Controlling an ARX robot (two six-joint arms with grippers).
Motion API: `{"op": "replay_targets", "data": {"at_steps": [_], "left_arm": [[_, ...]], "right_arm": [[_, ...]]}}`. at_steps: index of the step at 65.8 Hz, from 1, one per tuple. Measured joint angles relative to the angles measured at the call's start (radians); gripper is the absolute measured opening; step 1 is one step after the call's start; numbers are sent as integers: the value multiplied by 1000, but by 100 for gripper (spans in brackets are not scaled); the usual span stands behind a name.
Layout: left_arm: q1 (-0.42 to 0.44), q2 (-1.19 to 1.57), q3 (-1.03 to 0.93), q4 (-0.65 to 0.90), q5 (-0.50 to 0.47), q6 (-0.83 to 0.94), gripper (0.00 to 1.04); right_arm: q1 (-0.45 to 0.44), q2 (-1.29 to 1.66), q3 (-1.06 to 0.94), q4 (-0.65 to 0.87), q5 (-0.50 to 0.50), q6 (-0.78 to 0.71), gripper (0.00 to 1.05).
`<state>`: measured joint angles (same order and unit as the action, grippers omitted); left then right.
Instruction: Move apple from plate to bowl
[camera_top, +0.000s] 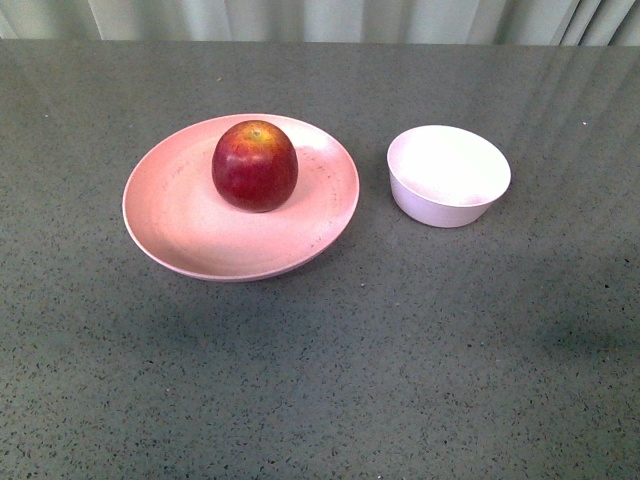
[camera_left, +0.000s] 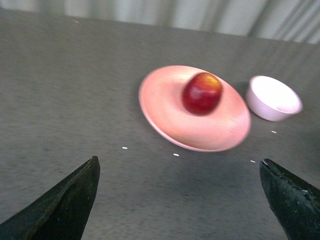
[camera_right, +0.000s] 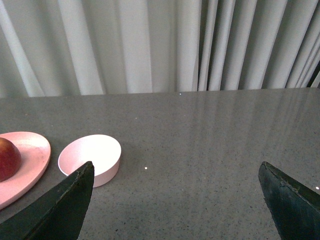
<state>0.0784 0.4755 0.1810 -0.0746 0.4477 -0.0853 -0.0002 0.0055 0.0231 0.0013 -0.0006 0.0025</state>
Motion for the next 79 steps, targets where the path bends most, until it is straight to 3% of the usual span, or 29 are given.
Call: {"op": "replay_targets", "data": {"at_steps": [12,25,47,63,79], "left_arm": [[-78,402,84,288,-47,-29,96],[-244,719,192,491,-147,-60,96],[-446,1014,339,571,-262,-58,96],[-507,1203,470,610,-351,-37,96],[-515,1349,588,607,-425,-31,96]], "right_arm": [[0,0,0,0,1,0,96],[0,0,0,0,1,0,96],[0,0,0,0,1,0,96],[0,0,0,0,1,0,96],[0,0,0,0,1,0,96]]}}
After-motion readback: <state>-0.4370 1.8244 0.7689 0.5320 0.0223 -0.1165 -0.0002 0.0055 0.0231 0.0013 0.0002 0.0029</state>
